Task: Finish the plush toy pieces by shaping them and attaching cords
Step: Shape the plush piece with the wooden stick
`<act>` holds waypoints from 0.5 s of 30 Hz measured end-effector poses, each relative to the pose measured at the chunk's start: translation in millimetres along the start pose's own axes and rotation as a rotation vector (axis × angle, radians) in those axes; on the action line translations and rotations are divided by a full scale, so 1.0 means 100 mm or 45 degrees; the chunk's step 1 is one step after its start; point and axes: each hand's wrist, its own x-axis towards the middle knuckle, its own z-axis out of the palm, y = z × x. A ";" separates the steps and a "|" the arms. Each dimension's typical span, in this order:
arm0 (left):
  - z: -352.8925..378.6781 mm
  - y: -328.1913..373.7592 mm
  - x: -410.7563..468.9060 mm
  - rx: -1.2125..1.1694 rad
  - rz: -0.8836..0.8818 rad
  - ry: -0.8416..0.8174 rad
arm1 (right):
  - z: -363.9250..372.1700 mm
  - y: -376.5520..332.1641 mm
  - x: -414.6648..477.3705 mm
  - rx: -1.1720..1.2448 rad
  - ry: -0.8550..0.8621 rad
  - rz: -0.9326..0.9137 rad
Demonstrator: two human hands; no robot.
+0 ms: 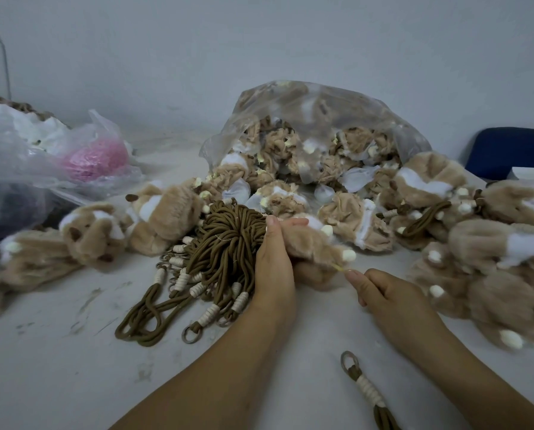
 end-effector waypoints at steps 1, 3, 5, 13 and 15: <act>0.00 0.00 0.01 -0.029 -0.014 -0.024 | 0.00 0.00 0.00 0.010 -0.001 -0.001; 0.00 0.00 0.01 -0.100 -0.053 -0.090 | 0.00 0.00 0.01 0.028 -0.004 -0.007; 0.01 0.02 -0.01 -0.165 -0.091 -0.159 | 0.00 0.00 0.01 0.048 -0.006 -0.010; -0.01 0.06 -0.04 -0.218 -0.091 -0.220 | 0.02 0.00 0.02 0.040 -0.031 -0.031; -0.02 0.07 -0.02 -0.212 -0.080 -0.234 | 0.01 0.01 0.02 0.017 -0.043 -0.045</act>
